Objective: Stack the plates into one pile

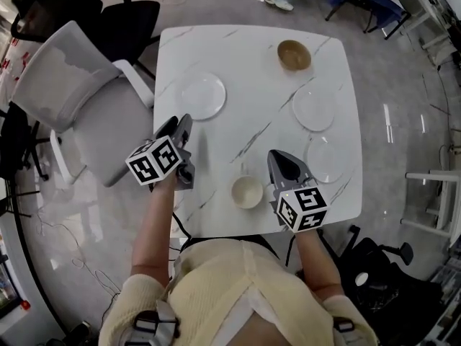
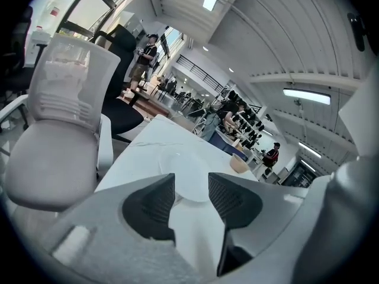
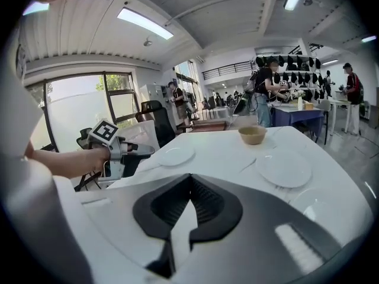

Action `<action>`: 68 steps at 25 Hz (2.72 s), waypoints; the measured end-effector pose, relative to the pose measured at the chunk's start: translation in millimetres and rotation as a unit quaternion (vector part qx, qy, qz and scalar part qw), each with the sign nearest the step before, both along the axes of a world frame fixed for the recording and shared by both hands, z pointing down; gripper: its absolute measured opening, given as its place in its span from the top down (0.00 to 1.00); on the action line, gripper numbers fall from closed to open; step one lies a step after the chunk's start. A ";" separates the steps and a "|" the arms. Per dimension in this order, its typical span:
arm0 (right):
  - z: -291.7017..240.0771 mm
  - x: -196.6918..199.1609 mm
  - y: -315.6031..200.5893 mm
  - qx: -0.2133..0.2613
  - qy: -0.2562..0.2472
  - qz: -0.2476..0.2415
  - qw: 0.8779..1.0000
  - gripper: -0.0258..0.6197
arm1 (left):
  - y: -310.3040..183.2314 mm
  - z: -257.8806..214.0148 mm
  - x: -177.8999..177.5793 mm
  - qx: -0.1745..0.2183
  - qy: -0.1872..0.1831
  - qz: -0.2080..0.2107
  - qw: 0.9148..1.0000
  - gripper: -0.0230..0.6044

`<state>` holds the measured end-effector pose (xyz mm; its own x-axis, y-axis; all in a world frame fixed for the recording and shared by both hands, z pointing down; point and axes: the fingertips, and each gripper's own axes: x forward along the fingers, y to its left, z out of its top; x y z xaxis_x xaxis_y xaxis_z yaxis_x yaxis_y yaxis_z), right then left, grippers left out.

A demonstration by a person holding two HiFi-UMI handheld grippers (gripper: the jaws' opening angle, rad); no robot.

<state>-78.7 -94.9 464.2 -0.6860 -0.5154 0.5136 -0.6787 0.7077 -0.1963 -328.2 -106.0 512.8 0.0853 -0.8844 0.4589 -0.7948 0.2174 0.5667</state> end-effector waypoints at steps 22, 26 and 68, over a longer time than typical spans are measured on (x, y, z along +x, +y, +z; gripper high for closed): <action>3.8 5.5 -32.4 -0.017 -0.013 -0.060 0.998 0.96 | -38.5 43.7 -24.6 -0.126 -0.050 -0.057 0.989 0.69; 2.2 8.8 -37.1 -0.021 -0.023 -0.071 0.997 0.96 | -41.9 49.9 -26.3 -0.157 -0.093 -0.057 0.982 0.69; -13.1 29.1 -16.0 -0.023 -0.049 -0.085 0.995 0.96 | -46.4 -48.1 5.4 -0.043 -0.191 -0.044 0.980 0.92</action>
<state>-49.6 -110.9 451.1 -0.8094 -0.3650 0.4602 -0.5260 0.7990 -0.2913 -322.8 -152.4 464.6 -0.1819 -0.8373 0.5156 -0.9216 0.3280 0.2075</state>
